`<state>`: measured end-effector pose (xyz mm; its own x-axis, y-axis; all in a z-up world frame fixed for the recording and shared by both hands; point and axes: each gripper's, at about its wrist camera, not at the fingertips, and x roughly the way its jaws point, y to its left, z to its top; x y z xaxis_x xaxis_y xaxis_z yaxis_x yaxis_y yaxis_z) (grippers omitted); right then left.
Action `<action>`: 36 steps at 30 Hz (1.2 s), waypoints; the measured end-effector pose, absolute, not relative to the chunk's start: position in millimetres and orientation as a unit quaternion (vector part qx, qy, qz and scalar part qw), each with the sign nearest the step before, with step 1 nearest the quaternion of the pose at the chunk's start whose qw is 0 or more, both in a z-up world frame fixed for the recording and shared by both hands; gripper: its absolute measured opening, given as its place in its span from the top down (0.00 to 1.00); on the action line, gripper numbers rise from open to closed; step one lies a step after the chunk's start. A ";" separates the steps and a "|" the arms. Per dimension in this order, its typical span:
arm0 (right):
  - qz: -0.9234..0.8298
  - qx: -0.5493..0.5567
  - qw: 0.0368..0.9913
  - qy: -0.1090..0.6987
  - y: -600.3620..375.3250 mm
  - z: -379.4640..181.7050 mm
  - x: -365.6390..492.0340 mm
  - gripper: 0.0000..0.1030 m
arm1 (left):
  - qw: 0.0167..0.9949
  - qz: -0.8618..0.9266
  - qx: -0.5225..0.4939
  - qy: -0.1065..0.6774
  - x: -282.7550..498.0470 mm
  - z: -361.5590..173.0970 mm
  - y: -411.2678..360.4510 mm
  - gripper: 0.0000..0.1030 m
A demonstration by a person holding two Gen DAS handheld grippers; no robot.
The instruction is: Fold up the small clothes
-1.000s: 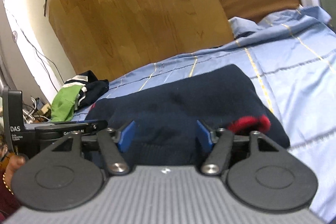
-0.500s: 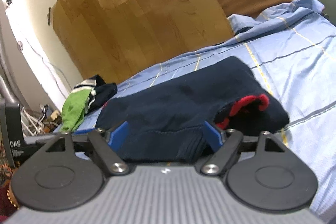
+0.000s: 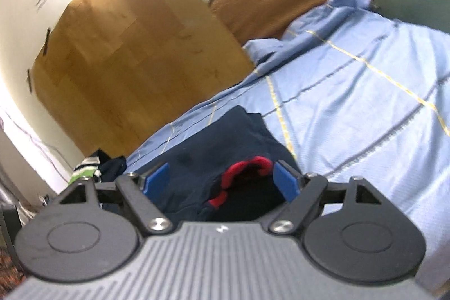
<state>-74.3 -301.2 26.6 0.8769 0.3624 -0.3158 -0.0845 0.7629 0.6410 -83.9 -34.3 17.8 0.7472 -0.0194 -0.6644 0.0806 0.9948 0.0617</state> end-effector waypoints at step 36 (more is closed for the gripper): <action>0.108 0.330 0.894 0.282 -310.0 10.7 -44.0 0.14 | 0.967 -0.107 0.007 0.231 -103.1 63.8 -1.7 0.00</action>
<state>-44.0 -310.0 10.7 0.8177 0.3799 -0.4325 -0.0081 0.7589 0.6512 -103.1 -1.7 63.8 0.8702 -0.2045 -0.4482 0.2107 0.9769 -0.0366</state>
